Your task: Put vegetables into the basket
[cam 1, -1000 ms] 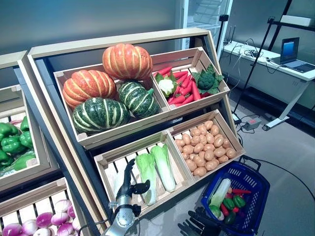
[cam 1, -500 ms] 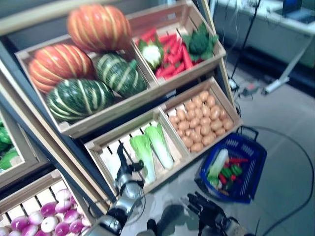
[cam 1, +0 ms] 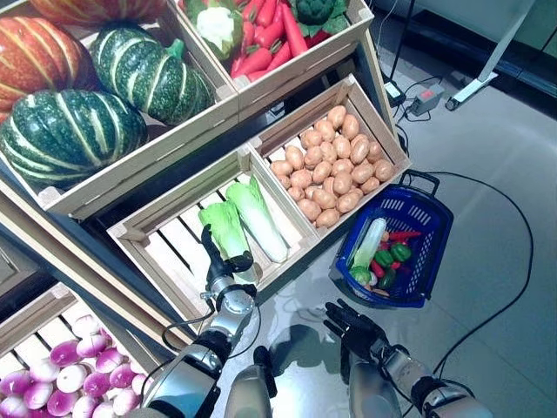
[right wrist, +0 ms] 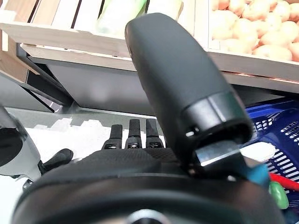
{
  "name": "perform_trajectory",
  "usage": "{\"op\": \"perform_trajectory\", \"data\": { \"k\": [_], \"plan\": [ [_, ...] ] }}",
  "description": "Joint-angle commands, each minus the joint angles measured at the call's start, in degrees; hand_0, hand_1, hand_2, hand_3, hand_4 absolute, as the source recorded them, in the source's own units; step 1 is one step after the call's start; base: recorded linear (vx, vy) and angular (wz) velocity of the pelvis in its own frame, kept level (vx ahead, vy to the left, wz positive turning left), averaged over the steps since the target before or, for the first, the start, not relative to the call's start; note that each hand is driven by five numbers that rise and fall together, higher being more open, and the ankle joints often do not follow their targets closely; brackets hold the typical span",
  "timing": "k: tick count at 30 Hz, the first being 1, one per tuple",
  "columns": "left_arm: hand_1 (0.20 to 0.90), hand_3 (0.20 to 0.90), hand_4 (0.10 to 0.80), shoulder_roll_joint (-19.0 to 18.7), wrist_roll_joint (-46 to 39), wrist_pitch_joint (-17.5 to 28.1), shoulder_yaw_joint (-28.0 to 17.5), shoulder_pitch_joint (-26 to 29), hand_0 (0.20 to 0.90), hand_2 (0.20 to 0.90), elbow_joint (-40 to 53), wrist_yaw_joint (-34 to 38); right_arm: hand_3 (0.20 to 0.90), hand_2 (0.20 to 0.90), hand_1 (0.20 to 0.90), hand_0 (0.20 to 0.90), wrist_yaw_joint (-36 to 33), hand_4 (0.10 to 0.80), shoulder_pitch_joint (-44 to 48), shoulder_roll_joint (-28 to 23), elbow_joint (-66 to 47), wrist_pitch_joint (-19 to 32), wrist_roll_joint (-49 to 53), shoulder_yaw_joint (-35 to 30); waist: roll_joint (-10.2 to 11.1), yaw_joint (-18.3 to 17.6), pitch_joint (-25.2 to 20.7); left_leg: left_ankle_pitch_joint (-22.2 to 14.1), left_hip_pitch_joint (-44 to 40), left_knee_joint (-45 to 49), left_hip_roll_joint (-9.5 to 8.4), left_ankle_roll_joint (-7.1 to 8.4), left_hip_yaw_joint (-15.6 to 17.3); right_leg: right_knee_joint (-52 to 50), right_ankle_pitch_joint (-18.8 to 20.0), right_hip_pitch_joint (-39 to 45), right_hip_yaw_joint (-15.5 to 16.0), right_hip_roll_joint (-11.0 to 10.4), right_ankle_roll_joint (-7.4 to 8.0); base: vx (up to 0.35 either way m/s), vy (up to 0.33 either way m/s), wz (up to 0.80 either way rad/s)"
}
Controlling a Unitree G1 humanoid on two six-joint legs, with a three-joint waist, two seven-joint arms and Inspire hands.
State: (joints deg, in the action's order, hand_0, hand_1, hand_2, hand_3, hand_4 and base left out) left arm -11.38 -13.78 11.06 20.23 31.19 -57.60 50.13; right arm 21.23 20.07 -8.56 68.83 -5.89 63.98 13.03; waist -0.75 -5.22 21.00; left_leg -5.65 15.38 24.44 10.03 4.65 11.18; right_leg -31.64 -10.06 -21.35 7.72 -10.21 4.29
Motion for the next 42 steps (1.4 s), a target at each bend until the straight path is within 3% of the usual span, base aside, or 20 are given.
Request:
{"op": "perform_trajectory", "data": {
  "k": [1,17,31,35,42],
  "plan": [
    [0.9,0.9,0.8,-1.88,-0.71,5.7,-2.01,7.54,0.9,0.9,1.42,5.85,0.9,0.9,0.9,0.9,0.38,0.8,-0.78,1.89,-1.88,0.51,4.19,3.19,0.99,-0.24,0.15,-6.0,2.35,7.34,-0.2,-1.77,-0.68,-2.36,-3.01,2.88,-0.12,-0.64,-1.92,-0.094,-0.041,0.0],
    [0.9,0.9,0.8,-1.8,-10.91,8.63,-3.87,14.9,0.9,0.9,0.56,6.0,0.9,0.9,0.9,0.9,-2.26,0.8,4.48,1.9,-3.16,1.7,7.92,4.4,2.96,-0.2,3.41,-9.5,11.69,15.68,0.37,-2.38,-1.84,-11.11,-4.73,-7.29,-1.22,-1.34,-1.11,-0.048,-0.007,0.03],
    [0.9,0.9,0.8,-3.58,-15.88,4.5,-1.98,25.29,0.9,0.9,0.18,8.98,0.9,0.9,0.9,0.9,-1.45,0.8,8.72,1.55,-10.15,5.45,14.29,5.82,4.19,-1.5,7.69,-12.5,22.2,24.05,1.48,-2.25,-2.6,-19.05,-6.29,-17.96,-2.41,-0.7,-0.79,-0.057,-0.005,-0.01],
    [0.9,0.9,0.8,-3.65,-18.92,4.25,-2.1,26.45,0.9,0.9,-0.8,5.73,0.9,0.9,0.9,0.9,-2.02,0.8,9.27,1.61,-12.43,7.06,15.86,5.38,4.48,-1.7,8.38,-13.59,24.81,26.73,1.72,-2.35,-3.03,-21.32,-6.86,-20.48,-2.52,-0.81,-0.8,-0.03,-0.019,0.05],
    [0.9,0.9,0.8,-5.12,-24.98,4.04,-4.52,27.31,0.9,0.9,-4.34,8.58,0.9,0.9,0.9,0.9,-3.16,0.8,10.53,0.99,-13.9,8.25,17.51,4.59,4.56,-1.81,8.77,-14.7,28.51,29.72,1.5,-2.42,-3.87,-24.12,-7.71,-24.19,-2.81,-0.67,-0.96,0.0,0.0,0.0]
  ]
}}
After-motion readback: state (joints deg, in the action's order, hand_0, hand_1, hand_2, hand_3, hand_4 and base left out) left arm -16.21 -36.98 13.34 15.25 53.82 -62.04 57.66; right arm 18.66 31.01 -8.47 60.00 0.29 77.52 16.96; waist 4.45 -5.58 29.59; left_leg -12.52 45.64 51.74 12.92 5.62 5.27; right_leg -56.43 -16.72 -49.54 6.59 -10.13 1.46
